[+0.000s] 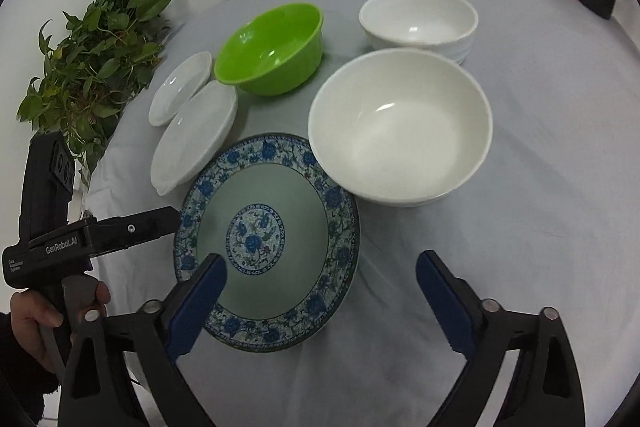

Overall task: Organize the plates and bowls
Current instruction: 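Close the right gripper on the blue-and-white plate rim while the left gripper grips it too, then slide the blue-and-white plate away from the bowls with both grippers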

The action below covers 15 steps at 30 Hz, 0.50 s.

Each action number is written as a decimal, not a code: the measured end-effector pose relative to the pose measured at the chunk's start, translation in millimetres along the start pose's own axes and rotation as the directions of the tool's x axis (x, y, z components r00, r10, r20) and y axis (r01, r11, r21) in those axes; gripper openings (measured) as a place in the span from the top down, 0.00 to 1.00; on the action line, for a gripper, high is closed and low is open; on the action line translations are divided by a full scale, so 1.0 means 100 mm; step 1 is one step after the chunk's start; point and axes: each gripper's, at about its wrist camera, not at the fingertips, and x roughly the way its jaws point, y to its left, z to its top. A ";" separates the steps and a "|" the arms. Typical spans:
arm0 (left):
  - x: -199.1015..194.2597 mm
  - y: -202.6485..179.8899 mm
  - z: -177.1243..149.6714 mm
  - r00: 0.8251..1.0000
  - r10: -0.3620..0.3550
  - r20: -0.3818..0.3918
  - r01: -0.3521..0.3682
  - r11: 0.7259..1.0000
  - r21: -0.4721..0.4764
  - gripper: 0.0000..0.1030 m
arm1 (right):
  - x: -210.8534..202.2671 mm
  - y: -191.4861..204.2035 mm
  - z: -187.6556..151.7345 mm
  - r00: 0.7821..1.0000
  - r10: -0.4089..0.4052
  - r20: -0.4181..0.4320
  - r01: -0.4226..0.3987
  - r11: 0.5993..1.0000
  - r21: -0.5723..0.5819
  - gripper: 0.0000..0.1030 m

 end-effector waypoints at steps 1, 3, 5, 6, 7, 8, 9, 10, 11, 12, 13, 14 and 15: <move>-0.03 0.00 -0.01 1.000 -0.004 0.029 0.004 1.000 -0.003 0.10 | 0.07 -0.02 0.01 1.000 0.008 -0.002 -0.007 1.000 0.009 0.19; -0.03 0.01 -0.01 0.999 -0.003 0.043 0.004 1.000 -0.014 0.21 | 0.16 -0.05 0.03 1.000 0.012 0.002 -0.012 1.000 0.023 0.24; -0.05 0.03 0.00 0.998 0.011 0.059 -0.010 1.000 -0.019 0.30 | 0.23 -0.09 0.05 1.000 0.020 0.000 -0.020 0.999 0.039 0.30; -0.06 0.04 0.00 0.998 0.026 0.064 -0.025 1.000 -0.020 0.37 | 0.27 -0.10 0.06 1.000 0.024 0.000 -0.024 0.999 0.047 0.35; -0.06 0.04 0.01 0.997 0.034 0.063 -0.033 0.999 -0.021 0.42 | 0.31 -0.11 0.06 0.999 0.033 0.000 -0.033 0.998 0.054 0.39; -0.06 0.02 0.02 0.997 0.045 0.063 -0.043 0.999 -0.023 0.48 | 0.33 -0.11 0.07 0.999 0.041 -0.003 -0.041 0.997 0.059 0.41; -0.06 0.02 0.02 0.997 0.057 0.059 -0.056 0.998 -0.024 0.58 | 0.34 -0.11 0.08 0.999 0.052 -0.003 -0.052 0.997 0.064 0.46; -0.06 0.02 0.03 0.997 0.060 0.048 -0.059 0.998 -0.027 0.66 | 0.36 -0.12 0.08 0.998 0.062 -0.002 -0.062 0.996 0.069 0.52; -0.04 0.03 0.03 0.998 0.055 0.032 -0.053 0.998 -0.035 0.81 | 0.39 -0.12 0.09 0.998 0.068 -0.004 -0.067 0.995 0.074 0.54; -0.03 0.04 0.03 0.998 0.051 0.025 -0.050 0.998 -0.042 0.82 | 0.41 -0.12 0.08 0.998 0.069 -0.008 -0.069 0.994 0.080 0.61; -0.03 0.04 0.03 0.998 0.054 0.024 -0.053 0.998 -0.040 0.82 | 0.45 -0.12 0.09 0.998 0.067 -0.016 -0.065 0.994 0.089 0.70; -0.06 0.08 0.03 0.998 0.053 0.024 -0.052 0.998 -0.036 0.82 | 0.47 -0.13 0.09 0.998 0.063 -0.026 -0.060 0.993 0.099 0.74; -0.07 0.06 0.03 0.998 0.060 0.024 -0.059 0.998 -0.030 0.82 | 0.47 -0.14 0.09 0.998 0.056 -0.020 -0.054 0.993 0.106 0.79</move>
